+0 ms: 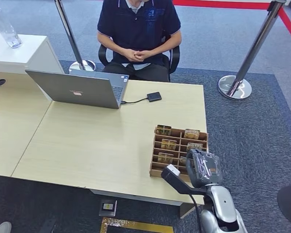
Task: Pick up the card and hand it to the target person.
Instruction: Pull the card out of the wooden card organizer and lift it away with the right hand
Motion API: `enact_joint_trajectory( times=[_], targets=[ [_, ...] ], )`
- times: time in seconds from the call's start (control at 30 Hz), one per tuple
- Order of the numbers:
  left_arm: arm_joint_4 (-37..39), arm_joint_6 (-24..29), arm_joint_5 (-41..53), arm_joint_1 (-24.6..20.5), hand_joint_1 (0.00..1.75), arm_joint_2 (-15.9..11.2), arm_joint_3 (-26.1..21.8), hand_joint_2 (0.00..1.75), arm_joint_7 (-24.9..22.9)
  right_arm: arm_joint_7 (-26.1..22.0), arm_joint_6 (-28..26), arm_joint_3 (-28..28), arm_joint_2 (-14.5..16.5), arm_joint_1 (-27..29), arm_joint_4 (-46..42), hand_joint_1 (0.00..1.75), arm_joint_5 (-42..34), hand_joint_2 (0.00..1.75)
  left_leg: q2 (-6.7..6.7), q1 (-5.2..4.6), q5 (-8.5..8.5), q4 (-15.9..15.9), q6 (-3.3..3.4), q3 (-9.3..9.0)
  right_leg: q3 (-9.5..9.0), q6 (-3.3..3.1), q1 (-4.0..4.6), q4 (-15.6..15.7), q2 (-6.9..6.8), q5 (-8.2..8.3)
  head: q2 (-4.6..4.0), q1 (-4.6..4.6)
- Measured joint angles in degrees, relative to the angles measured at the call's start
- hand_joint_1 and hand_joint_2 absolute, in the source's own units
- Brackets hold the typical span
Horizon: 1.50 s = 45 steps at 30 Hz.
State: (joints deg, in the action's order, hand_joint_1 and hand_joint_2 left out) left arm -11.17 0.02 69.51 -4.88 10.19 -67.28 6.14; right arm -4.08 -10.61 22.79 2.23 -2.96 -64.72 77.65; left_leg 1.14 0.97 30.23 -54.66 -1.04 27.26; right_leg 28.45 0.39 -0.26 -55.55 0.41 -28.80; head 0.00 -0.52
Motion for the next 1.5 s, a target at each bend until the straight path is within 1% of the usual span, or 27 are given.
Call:
enact_joint_trajectory(
  times=[0.1, 0.23, 0.37, 0.6, 0.9, 1.5],
  targets=[
    [0.0, 0.0, 0.1, 0.0, 0.00, 0.0, 0.0, 0.00, 0.0, 0.1, 0.3, 0.0, 0.0, 0.1, -0.2, 1.41, 0.1, 1.75, 0.00, 0.00, 0.00, 0.0, 0.00, 0.00, 0.00, 0.00, 0.00, 0.0, 0.00, 0.00, 0.00, 0.00],
    [0.0, 0.0, 0.1, 0.0, 0.00, 0.0, 0.0, 0.00, 0.0, 0.1, 0.4, 0.0, 0.0, 0.2, -0.4, 1.64, 0.2, 1.75, 0.00, 0.00, 0.00, 0.0, 0.00, 0.00, 0.00, 0.00, 0.00, 0.0, 0.00, 0.00, 0.00, 0.00],
    [0.0, 0.0, 0.1, 0.0, 0.00, 0.0, 0.0, 0.00, 0.0, 0.2, 0.4, 0.0, 0.0, 0.2, -0.4, 1.75, 0.2, 1.75, 0.00, 0.00, 0.00, 0.0, 0.00, 0.00, 0.00, 0.00, 0.00, 0.0, 0.00, 0.00, 0.00, 0.00],
    [0.0, 0.0, 0.1, 0.0, 0.00, 0.0, 0.0, 0.00, 0.0, 0.0, 0.5, 0.1, 0.0, 0.5, -1.0, 1.75, 0.3, 1.75, 0.00, 0.00, 0.00, 0.0, 0.00, 0.00, 0.00, 0.00, 0.00, 0.0, 0.00, 0.00, 0.00, 0.00],
    [0.0, 0.0, 0.4, 0.0, 0.00, 0.0, 0.0, 0.00, 0.0, -1.4, -0.1, 0.1, -0.3, 0.9, -2.3, 1.75, 0.8, 1.75, 0.00, 0.00, 0.00, 0.0, 0.00, 0.01, 0.00, 0.00, 0.00, 0.0, 0.00, 0.00, 0.00, -0.01],
    [0.0, -0.2, 0.5, 0.0, 0.00, 0.0, 0.0, 0.00, 0.0, -2.0, -0.5, 0.1, -0.5, 1.3, -3.2, 1.75, 1.0, 1.75, 0.00, 0.00, 0.00, 0.0, 0.00, 0.01, 0.00, 0.00, 0.00, 0.0, 0.00, 0.00, 0.00, 0.00]
  ],
)
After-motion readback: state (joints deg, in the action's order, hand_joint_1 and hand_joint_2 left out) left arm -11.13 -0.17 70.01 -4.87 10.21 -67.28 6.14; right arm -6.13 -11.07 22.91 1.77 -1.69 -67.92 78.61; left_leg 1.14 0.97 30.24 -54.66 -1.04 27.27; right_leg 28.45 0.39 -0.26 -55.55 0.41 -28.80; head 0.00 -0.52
